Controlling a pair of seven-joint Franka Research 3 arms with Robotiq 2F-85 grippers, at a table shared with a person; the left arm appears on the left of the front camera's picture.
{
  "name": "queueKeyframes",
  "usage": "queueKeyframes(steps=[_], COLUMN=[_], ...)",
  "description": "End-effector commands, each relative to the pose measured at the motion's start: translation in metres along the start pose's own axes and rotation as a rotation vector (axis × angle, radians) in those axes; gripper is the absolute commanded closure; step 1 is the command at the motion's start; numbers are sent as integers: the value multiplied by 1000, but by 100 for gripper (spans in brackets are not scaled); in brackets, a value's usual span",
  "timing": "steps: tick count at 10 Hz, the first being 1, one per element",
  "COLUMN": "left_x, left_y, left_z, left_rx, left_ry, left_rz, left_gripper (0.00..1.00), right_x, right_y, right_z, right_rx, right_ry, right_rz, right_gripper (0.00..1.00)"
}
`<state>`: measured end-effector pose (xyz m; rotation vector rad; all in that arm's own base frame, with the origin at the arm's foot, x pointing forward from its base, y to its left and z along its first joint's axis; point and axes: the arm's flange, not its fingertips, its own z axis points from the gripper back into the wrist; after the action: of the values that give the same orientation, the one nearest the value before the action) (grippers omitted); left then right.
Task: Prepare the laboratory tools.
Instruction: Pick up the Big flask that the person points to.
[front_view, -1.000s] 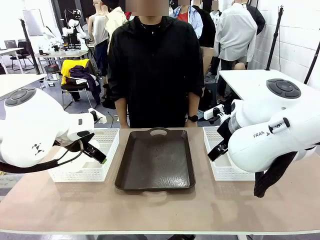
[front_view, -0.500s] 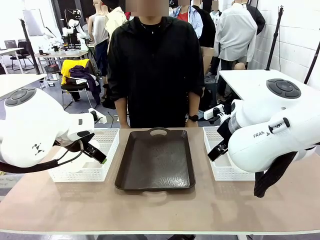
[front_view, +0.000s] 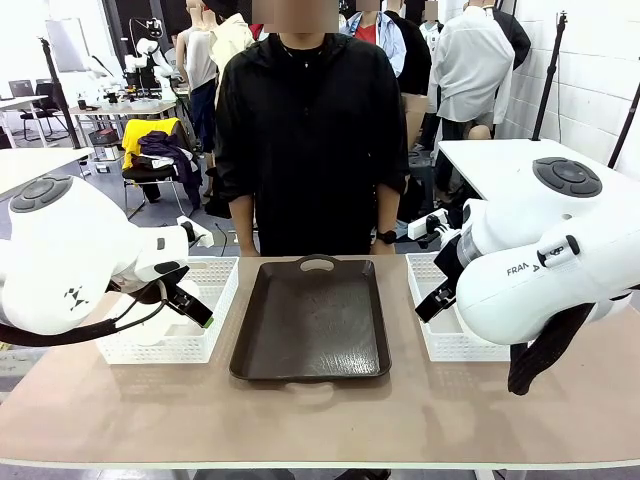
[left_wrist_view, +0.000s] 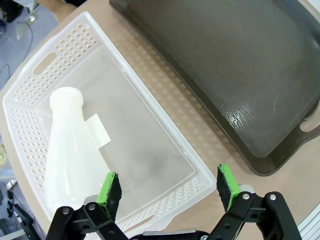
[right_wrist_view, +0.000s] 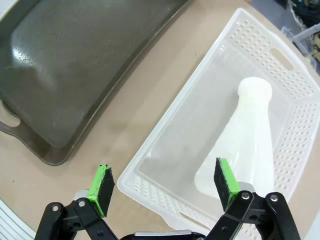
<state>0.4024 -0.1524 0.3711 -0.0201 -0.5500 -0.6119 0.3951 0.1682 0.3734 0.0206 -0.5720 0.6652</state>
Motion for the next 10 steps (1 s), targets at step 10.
queueKeyframes(steps=[10], left_x=[5], left_y=[115], left_z=[96], left_rx=[-370], left_ry=[-219], left_rz=[390], left_gripper=[0], right_x=[3], right_y=[-120], right_z=[93], right_rx=[352], right_ry=[-60], right_rz=[-285], right_gripper=[0])
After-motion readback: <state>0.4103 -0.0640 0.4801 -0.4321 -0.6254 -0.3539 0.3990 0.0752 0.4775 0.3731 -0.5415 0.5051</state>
